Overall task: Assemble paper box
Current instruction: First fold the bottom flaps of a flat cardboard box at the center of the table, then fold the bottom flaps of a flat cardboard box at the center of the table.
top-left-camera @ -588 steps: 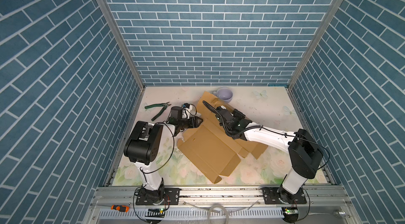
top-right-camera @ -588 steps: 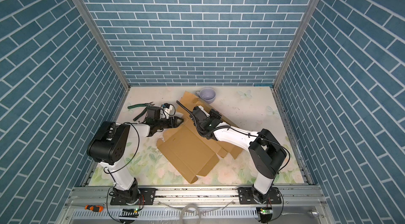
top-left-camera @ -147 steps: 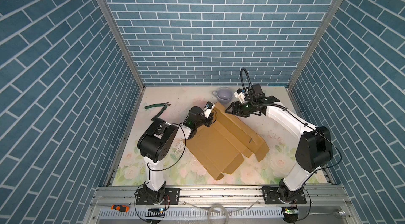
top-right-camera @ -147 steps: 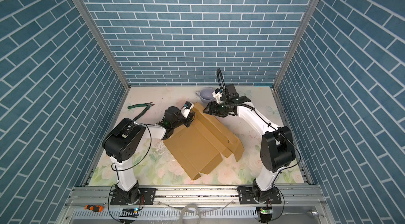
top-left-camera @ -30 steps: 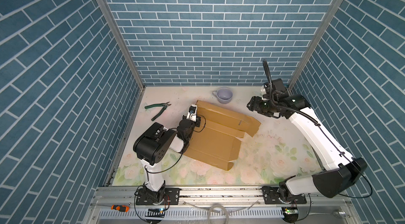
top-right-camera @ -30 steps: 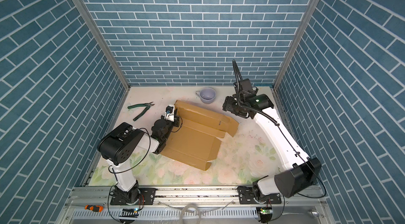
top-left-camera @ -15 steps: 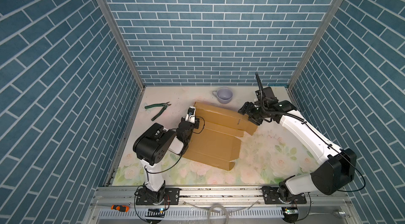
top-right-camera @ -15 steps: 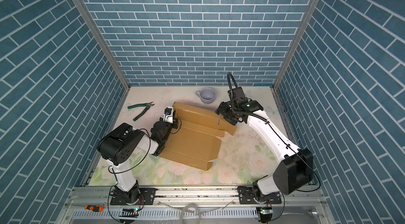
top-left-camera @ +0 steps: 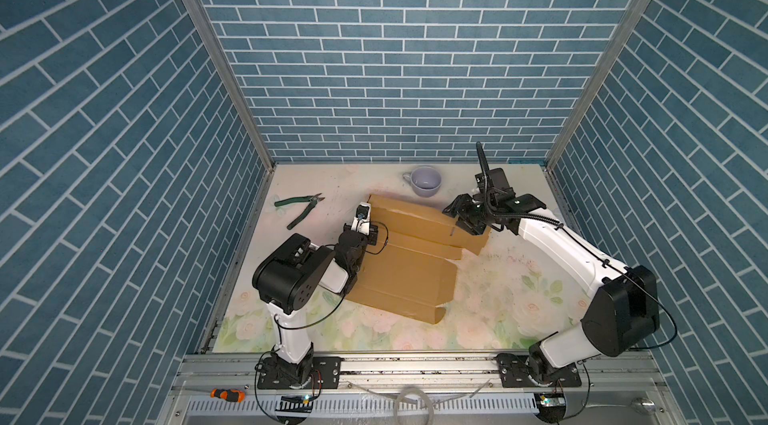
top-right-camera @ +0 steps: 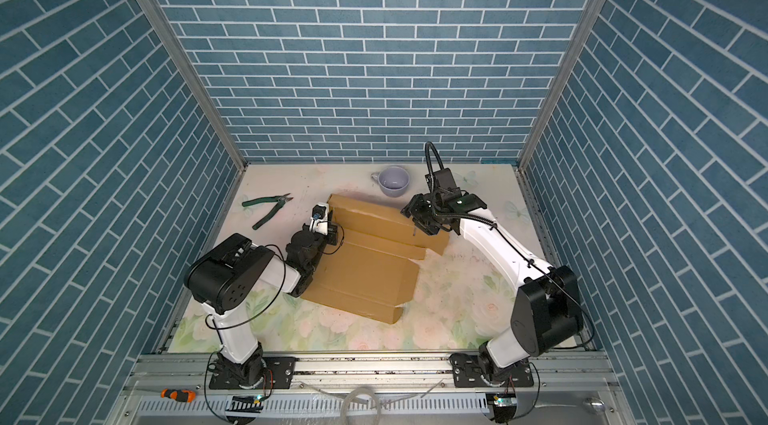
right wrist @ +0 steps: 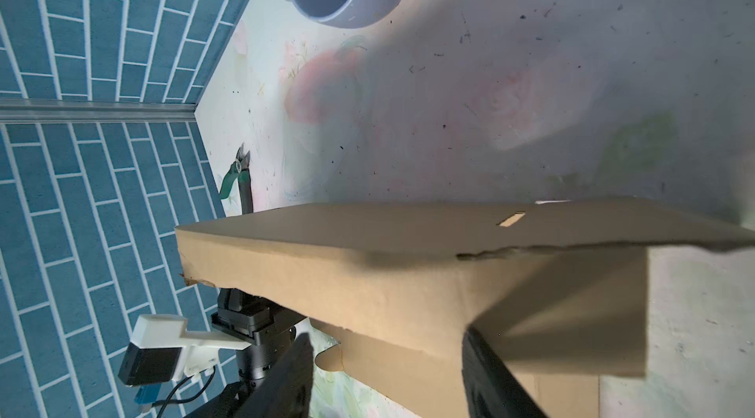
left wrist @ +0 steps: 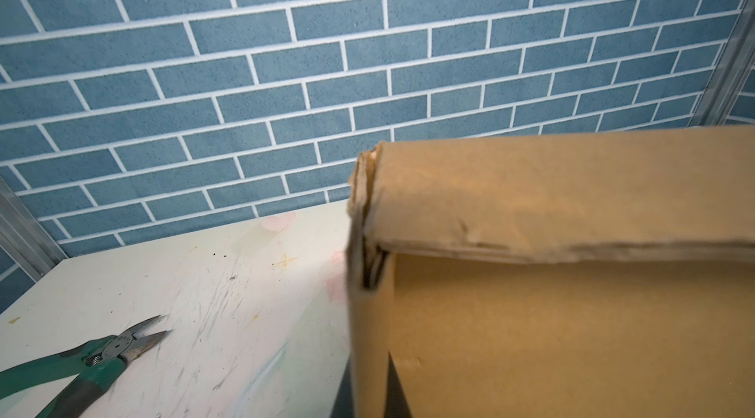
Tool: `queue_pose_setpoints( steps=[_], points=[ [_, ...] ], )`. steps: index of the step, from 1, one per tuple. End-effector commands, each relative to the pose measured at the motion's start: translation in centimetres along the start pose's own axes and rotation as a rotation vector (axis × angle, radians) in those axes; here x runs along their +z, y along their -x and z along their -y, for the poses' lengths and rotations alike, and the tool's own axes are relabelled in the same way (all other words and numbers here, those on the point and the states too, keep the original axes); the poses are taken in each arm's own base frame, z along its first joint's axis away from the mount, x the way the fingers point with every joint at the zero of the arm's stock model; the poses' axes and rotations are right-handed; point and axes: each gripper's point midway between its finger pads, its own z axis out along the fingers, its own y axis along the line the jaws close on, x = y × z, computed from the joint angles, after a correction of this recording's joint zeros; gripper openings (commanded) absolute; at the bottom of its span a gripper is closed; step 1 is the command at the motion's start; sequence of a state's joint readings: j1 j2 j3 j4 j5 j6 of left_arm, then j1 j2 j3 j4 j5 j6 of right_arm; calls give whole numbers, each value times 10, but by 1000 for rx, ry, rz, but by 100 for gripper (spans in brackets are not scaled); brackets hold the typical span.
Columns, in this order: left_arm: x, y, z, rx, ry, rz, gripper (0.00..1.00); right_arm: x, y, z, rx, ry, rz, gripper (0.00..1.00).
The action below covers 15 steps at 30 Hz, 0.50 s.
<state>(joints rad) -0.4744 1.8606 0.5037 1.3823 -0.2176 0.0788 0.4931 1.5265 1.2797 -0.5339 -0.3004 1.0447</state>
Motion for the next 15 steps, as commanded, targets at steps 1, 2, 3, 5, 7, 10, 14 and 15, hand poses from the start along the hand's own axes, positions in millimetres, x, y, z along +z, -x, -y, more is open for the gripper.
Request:
queue_pose_setpoints(
  steps=[1,2,3,5,7,10,14,15],
  points=[
    [-4,12,2,7,-10,35,0,6,-6,17,35,-67,-10,63],
    [-4,12,2,6,-9,36,0,-1,-5,19,19,-86,1,65],
    [-4,12,2,6,-8,35,0,-7,-4,21,1,-107,10,66],
    [-4,11,2,6,-6,34,0,-20,-1,25,-39,-155,28,68],
    [-4,11,2,6,-5,34,0,-28,0,26,-62,-178,37,71],
    [-4,11,1,6,-4,34,0,-36,1,27,-70,-195,48,74],
    [-5,11,2,6,-8,34,0,-32,4,27,-85,-203,41,75],
    [-5,11,2,6,-10,33,0,-31,6,24,-91,-197,40,76]
  ],
)
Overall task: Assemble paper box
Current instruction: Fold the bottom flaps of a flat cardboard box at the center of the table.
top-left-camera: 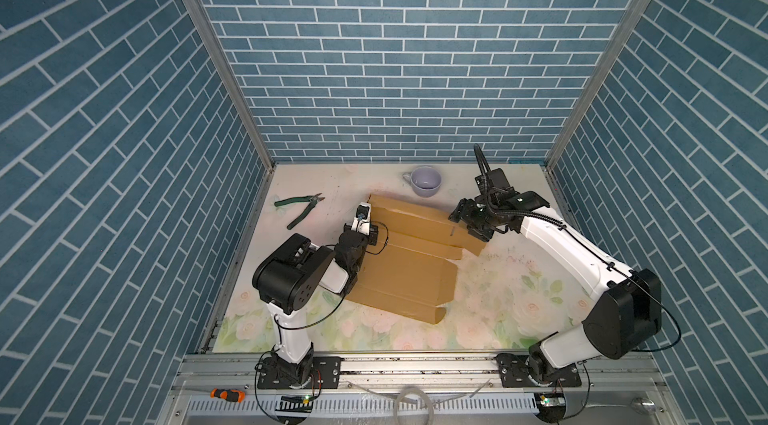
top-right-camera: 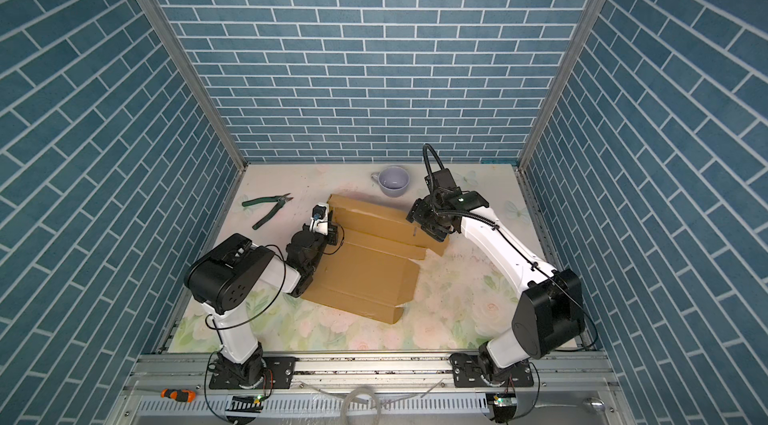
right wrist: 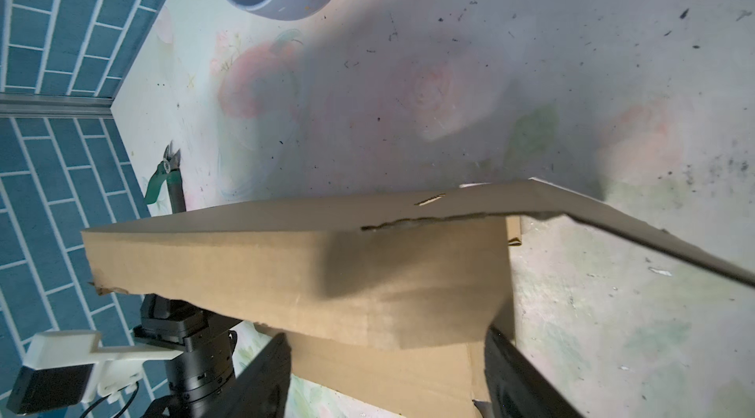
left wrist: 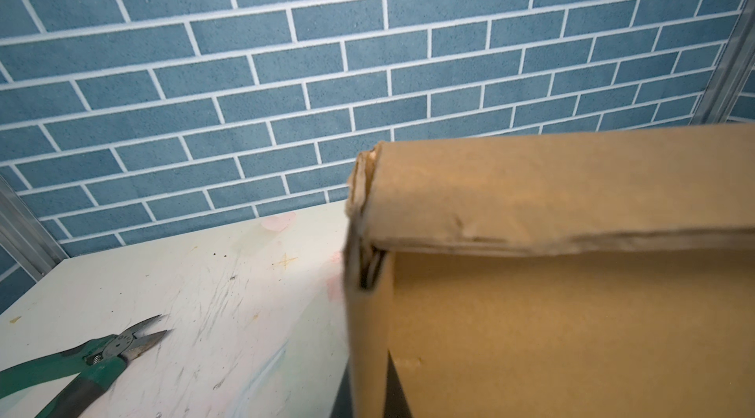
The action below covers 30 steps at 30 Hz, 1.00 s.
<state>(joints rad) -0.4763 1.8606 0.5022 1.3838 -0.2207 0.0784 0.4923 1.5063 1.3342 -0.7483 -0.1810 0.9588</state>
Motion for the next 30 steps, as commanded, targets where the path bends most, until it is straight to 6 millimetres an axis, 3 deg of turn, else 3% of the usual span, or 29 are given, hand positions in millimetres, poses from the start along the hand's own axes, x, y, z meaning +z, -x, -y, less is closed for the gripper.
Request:
queue_pose_setpoints(
  steps=[1,7,13,16,23,30],
  points=[
    [-4,11,2,7,-12,33,0,-10,10,-9,-44,-10,22,76],
    [-4,12,2,7,-11,35,0,-2,17,-18,-71,-6,13,77],
    [-4,12,2,8,-12,35,0,12,17,-9,-75,-44,-2,84],
    [-4,11,3,10,-14,33,0,19,19,-15,-77,-15,-8,85],
    [-4,11,3,9,-17,34,0,27,21,-41,-35,120,-27,69],
    [-4,11,3,10,-16,34,0,28,18,-34,-17,108,-23,52]
  ],
)
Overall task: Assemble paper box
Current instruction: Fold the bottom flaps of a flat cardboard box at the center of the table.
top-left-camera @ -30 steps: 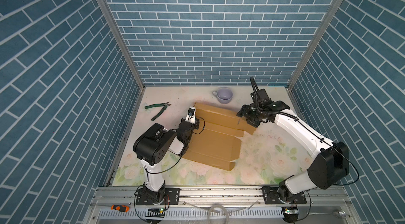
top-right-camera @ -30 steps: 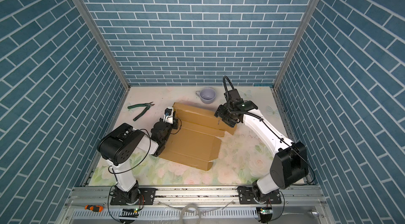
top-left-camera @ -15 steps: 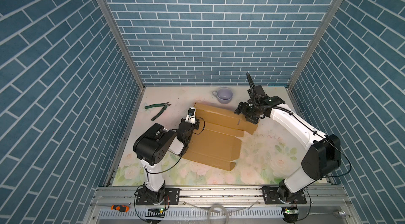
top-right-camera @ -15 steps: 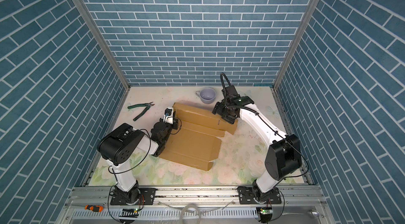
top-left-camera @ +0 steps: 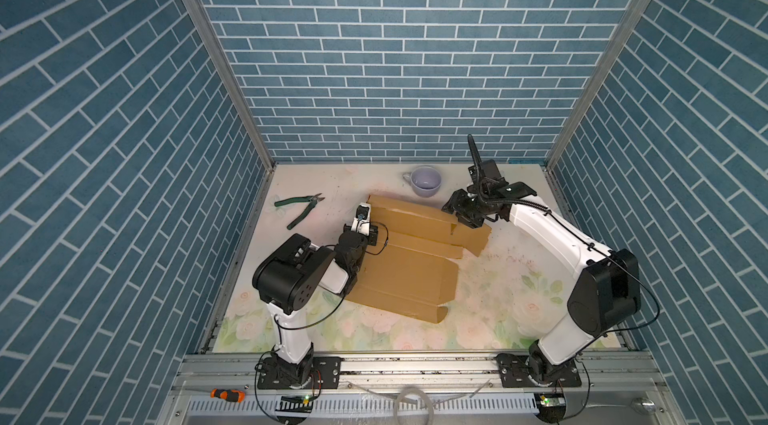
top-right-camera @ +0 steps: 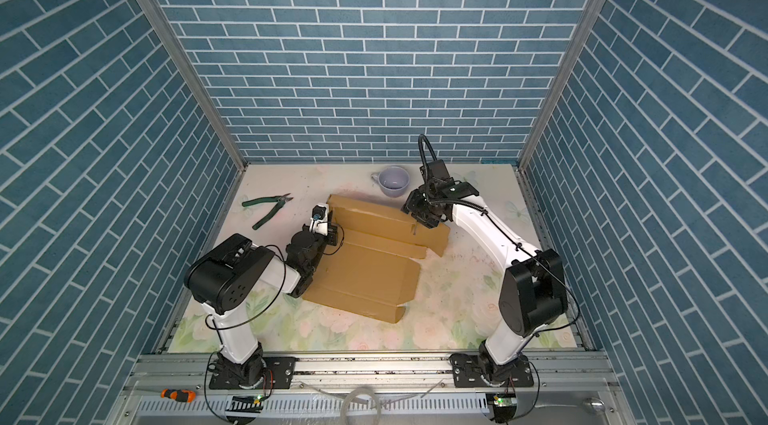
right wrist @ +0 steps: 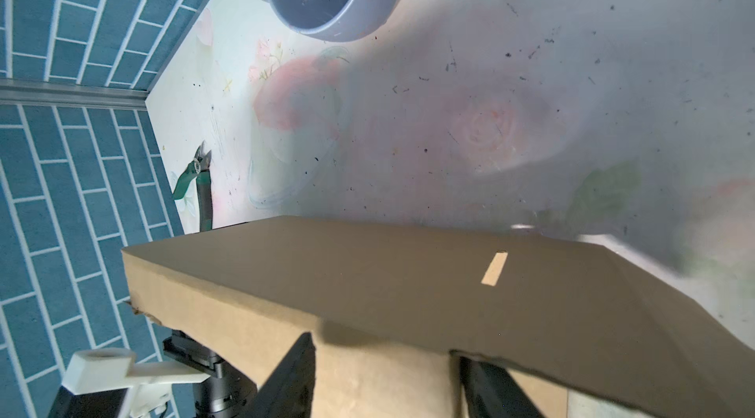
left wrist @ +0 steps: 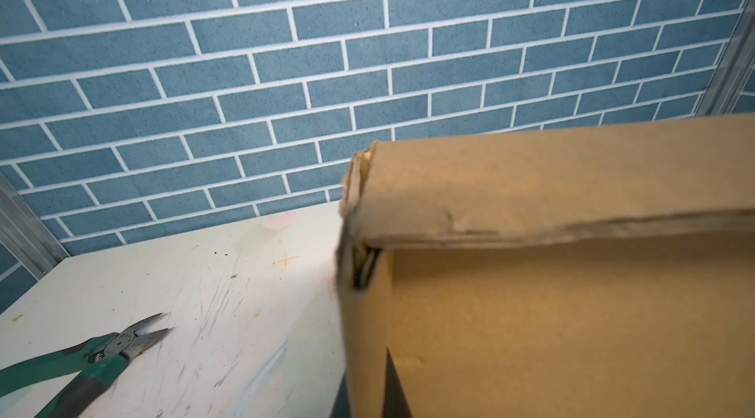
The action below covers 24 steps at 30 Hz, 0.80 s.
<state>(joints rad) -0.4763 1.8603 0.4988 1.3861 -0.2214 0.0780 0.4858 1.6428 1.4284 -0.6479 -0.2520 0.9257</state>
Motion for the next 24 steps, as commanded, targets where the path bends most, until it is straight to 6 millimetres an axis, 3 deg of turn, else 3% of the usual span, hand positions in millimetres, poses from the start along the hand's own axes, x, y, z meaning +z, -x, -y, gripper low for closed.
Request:
queue_pose_setpoints(
  steps=[1,6,13,16,21,24],
  points=[
    [-3,12,4,9,-19,36,0,3,-3,1,28,21,-7,50],
    [-3,12,4,8,-18,35,0,6,-2,-1,31,30,-11,38],
    [-3,12,4,8,-17,35,0,7,-3,3,31,21,-10,31],
    [-3,12,3,6,-12,36,0,6,-3,4,29,24,-13,39],
    [-5,12,-3,1,17,32,0,-5,-5,2,1,75,-20,67],
    [-6,11,-7,1,41,29,0,-18,-8,3,-11,109,-20,78]
  ],
)
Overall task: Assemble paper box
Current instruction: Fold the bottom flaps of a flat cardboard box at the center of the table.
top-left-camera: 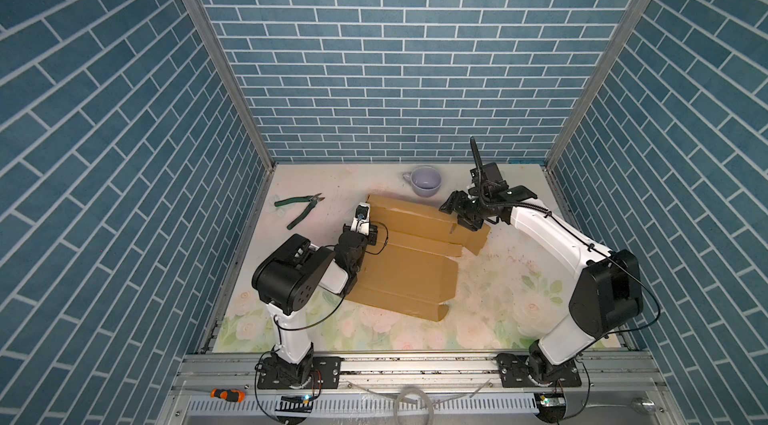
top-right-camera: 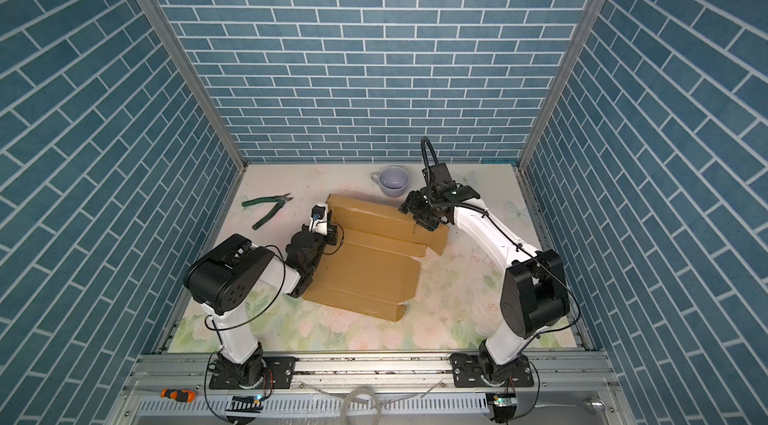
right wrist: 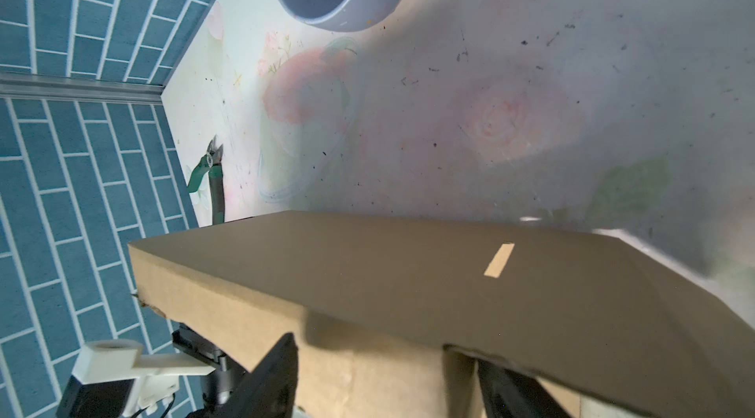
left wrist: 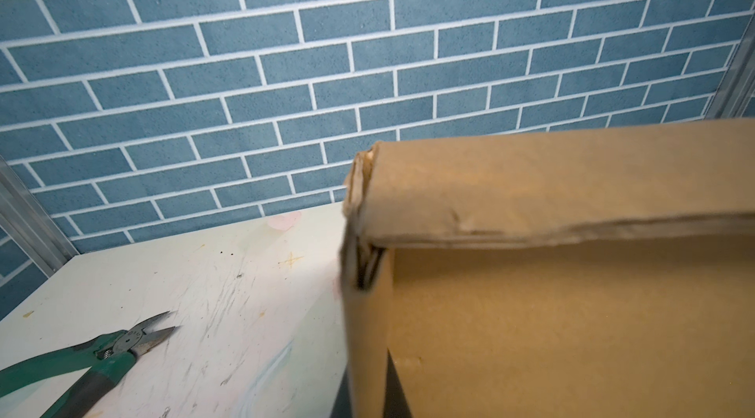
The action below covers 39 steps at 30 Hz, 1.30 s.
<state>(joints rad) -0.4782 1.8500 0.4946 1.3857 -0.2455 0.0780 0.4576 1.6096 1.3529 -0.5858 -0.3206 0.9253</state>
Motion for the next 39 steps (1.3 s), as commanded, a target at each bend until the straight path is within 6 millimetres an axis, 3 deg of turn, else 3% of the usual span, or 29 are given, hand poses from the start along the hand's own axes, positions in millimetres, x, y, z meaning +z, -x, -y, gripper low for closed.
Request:
queue_pose_setpoints(
  steps=[1,6,10,13,16,20,26,31,39],
  points=[
    [-5,9,-6,-2,32,25,0,-24,-5,-4,-27,71,6,80],
    [-9,8,-17,-16,89,18,0,-55,-9,4,-15,131,40,84],
    [-10,8,-18,-15,94,18,0,-73,-9,31,-2,106,69,83],
    [-9,8,-17,-13,87,20,0,-90,8,53,22,91,125,80],
    [-9,8,-15,-8,75,20,0,-104,32,58,35,108,180,80],
    [-8,9,-13,-5,67,23,0,-81,42,65,12,95,129,85],
    [-7,8,-11,2,57,14,0,-43,63,45,68,249,90,89],
    [-6,9,-10,4,57,11,0,-29,39,35,81,294,-8,90],
    [-5,9,-10,4,57,12,0,-34,11,8,89,392,-65,90]
  ],
)
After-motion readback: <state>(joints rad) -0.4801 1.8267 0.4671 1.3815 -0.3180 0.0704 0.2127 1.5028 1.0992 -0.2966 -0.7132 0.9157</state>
